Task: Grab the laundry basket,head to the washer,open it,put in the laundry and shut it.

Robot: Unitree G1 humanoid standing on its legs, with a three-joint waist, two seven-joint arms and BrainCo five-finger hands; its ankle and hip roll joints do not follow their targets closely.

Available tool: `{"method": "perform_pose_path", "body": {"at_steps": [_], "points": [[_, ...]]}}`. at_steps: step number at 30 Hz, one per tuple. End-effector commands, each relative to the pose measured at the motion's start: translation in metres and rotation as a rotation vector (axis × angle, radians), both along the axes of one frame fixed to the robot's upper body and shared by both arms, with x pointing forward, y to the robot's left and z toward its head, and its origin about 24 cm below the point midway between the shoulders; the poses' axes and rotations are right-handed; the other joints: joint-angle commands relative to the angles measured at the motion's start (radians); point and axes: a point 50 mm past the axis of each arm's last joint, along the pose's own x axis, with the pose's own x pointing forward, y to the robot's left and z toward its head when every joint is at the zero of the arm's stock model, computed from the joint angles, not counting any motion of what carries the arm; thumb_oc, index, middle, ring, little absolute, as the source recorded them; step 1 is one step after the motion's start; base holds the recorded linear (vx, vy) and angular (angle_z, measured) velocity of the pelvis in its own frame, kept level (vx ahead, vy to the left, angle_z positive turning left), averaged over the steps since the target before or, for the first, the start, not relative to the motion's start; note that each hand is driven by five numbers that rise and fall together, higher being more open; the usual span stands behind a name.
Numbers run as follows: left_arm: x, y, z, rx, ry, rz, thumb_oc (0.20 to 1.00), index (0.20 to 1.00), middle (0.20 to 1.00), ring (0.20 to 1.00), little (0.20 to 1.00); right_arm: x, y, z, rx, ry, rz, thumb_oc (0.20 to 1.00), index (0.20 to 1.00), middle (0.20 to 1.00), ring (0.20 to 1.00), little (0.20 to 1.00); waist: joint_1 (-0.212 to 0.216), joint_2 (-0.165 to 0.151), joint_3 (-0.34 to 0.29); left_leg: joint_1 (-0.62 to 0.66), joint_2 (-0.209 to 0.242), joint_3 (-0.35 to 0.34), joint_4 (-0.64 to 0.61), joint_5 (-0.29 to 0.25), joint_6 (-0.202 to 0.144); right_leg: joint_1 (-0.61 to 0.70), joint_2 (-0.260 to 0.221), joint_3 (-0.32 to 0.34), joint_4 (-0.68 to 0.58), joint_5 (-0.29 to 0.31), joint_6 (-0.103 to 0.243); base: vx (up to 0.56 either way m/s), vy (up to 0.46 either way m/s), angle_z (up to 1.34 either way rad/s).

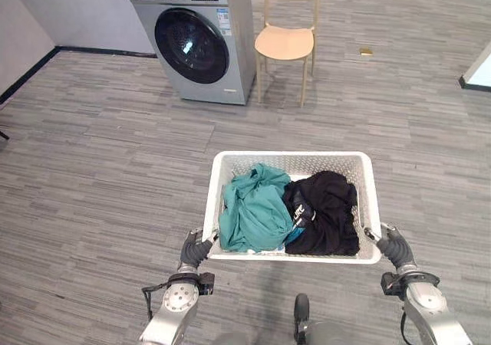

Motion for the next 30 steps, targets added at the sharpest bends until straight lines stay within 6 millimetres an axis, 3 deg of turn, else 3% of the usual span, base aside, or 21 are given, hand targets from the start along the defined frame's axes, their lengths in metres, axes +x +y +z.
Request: {"method": "perform_pose_path", "body": {"at_steps": [1, 2, 5, 9, 10, 13, 14, 15, 18, 20, 21, 22, 26, 30], "points": [[0.014, -0.014, 0.034, -0.114, -0.192, -0.085, 0.2, 0.2, 0.2, 0.2, 0.2, 0.007, 0.008, 0.037, 0.106, -0.217, 0.084, 0.2, 0.2, 0.2, 0.2, 0.2, 0.002, 0.017, -0.037, -0.123, 0.015, 0.043, -0.203, 0.206, 0.011, 0.042, -0.003, -0.035, 0.071, -0.069, 0.173, 0.37, -0.023, 0.05], [0.013, -0.014, 0.033, -0.114, -0.189, -0.086, 0.2, 0.2, 0.2, 0.2, 0.2, 0.007, 0.008, 0.036, 0.106, -0.213, 0.085, 0.2, 0.2, 0.2, 0.2, 0.2, 0.01, 0.022, -0.039, -0.14, 0.011, 0.038, -0.227, 0.22, 0.009, 0.058, 0.005, -0.028, 0.069, -0.077, 0.173, 0.41, 0.001, -0.07], [0.01, -0.013, 0.031, -0.109, -0.178, -0.079, 0.2, 0.2, 0.2, 0.2, 0.2, 0.007, 0.01, 0.034, 0.088, -0.203, 0.093, 0.2, 0.2, 0.2, 0.2, 0.2, 0.05, 0.034, -0.045, -0.204, -0.003, 0.019, -0.331, 0.332, 0.0, 0.137, 0.028, 0.015, 0.07, -0.127, 0.172, 0.39, 0.014, -0.28], [0.006, -0.011, 0.03, -0.104, -0.174, -0.073, 0.2, 0.2, 0.2, 0.2, 0.2, 0.006, 0.011, 0.033, 0.08, -0.193, 0.1, 0.2, 0.2, 0.2, 0.2, 0.2, 0.074, 0.032, -0.062, -0.233, -0.008, 0.068, -0.341, 0.374, -0.004, 0.214, 0.024, 0.057, 0.073, -0.147, 0.182, 0.42, 0.082, -0.56], [0.005, -0.009, 0.029, -0.106, -0.17, -0.064, 0.2, 0.2, 0.2, 0.2, 0.2, 0.006, 0.014, 0.032, 0.091, -0.19, 0.109, 0.2, 0.2, 0.2, 0.2, 0.2, 0.078, 0.03, -0.072, -0.223, -0.011, 0.066, -0.327, 0.345, 0.01, 0.222, 0.015, 0.07, 0.086, -0.165, 0.191, 0.36, 0.139, -0.54], [0.006, -0.012, 0.03, -0.106, -0.166, -0.088, 0.2, 0.2, 0.2, 0.2, 0.2, 0.006, 0.02, 0.031, 0.095, -0.192, 0.129, 0.2, 0.2, 0.2, 0.2, 0.2, 0.08, -0.001, -0.093, -0.233, -0.035, 0.071, -0.248, 0.291, 0.042, 0.223, -0.045, 0.09, 0.162, -0.085, 0.231, 0.31, 0.151, -0.44], [0.007, -0.011, 0.031, -0.104, -0.168, -0.091, 0.2, 0.2, 0.2, 0.2, 0.2, 0.007, 0.022, 0.032, 0.1, -0.197, 0.139, 0.2, 0.2, 0.2, 0.2, 0.2, 0.076, -0.006, -0.093, -0.221, -0.04, 0.073, -0.245, 0.273, 0.054, 0.203, -0.058, 0.099, 0.214, -0.038, 0.238, 0.28, 0.199, -0.19], [0.008, -0.009, 0.035, -0.088, -0.184, -0.094, 0.2, 0.2, 0.2, 0.2, 0.2, 0.011, 0.027, 0.035, 0.098, -0.213, 0.16, 0.2, 0.2, 0.2, 0.2, 0.2, 0.072, -0.002, -0.083, -0.186, -0.042, 0.084, -0.242, 0.241, 0.079, 0.115, -0.069, 0.12, 0.369, 0.086, 0.265, 0.17, 0.148, -0.1], [0.01, -0.006, 0.038, -0.074, -0.196, -0.088, 0.2, 0.2, 0.2, 0.2, 0.2, 0.015, 0.035, 0.035, 0.103, -0.221, 0.181, 0.2, 0.2, 0.2, 0.2, 0.2, 0.062, 0.014, -0.065, -0.123, -0.036, 0.084, -0.251, 0.201, 0.096, 0.035, -0.062, 0.113, 0.454, 0.094, 0.251, 0.19, 0.146, -0.27], [0.011, -0.006, 0.038, -0.069, -0.198, -0.089, 0.2, 0.2, 0.2, 0.2, 0.2, 0.016, 0.037, 0.034, 0.099, -0.219, 0.189, 0.2, 0.2, 0.2, 0.2, 0.2, 0.046, 0.024, -0.055, -0.081, -0.033, 0.08, -0.265, 0.183, 0.099, -0.027, -0.052, 0.087, 0.462, 0.062, 0.238, 0.31, 0.129, -0.3], [0.009, -0.003, 0.036, -0.076, -0.191, -0.076, 0.2, 0.2, 0.2, 0.2, 0.2, 0.017, 0.038, 0.033, 0.108, -0.211, 0.19, 0.2, 0.2, 0.2, 0.2, 0.2, 0.009, 0.037, -0.045, 0.015, -0.036, 0.074, -0.309, 0.149, 0.092, -0.154, -0.032, 0.007, 0.36, 0.016, 0.216, 0.37, 0.069, -0.42], [0.009, -0.003, 0.036, -0.077, -0.19, -0.075, 0.2, 0.2, 0.2, 0.2, 0.2, 0.017, 0.038, 0.033, 0.107, -0.21, 0.191, 0.2, 0.2, 0.2, 0.2, 0.2, 0.004, 0.04, -0.044, 0.023, -0.034, 0.069, -0.315, 0.145, 0.09, -0.146, -0.03, 0.001, 0.36, 0.008, 0.216, 0.5, 0.068, -0.4], [0.008, 0.002, 0.033, -0.068, -0.179, -0.052, 0.2, 0.2, 0.2, 0.2, 0.2, 0.015, 0.036, 0.03, 0.115, -0.197, 0.186, 0.2, 0.2, 0.2, 0.2, 0.2, -0.052, 0.035, -0.034, 0.157, -0.045, 0.034, -0.367, 0.101, 0.065, -0.22, -0.011, -0.079, 0.117, 0.069, 0.236, 0.41, -0.037, 0.14], [0.008, 0.003, 0.032, -0.057, -0.186, -0.043, 0.2, 0.2, 0.2, 0.2, 0.2, 0.011, 0.031, 0.027, 0.095, -0.176, 0.177, 0.2, 0.2, 0.2, 0.2, 0.2, -0.073, 0.04, -0.037, 0.219, -0.03, -0.006, -0.36, 0.087, 0.038, -0.239, -0.024, -0.12, 0.059, 0.119, 0.252, 0.35, -0.11, 0.28]]}}
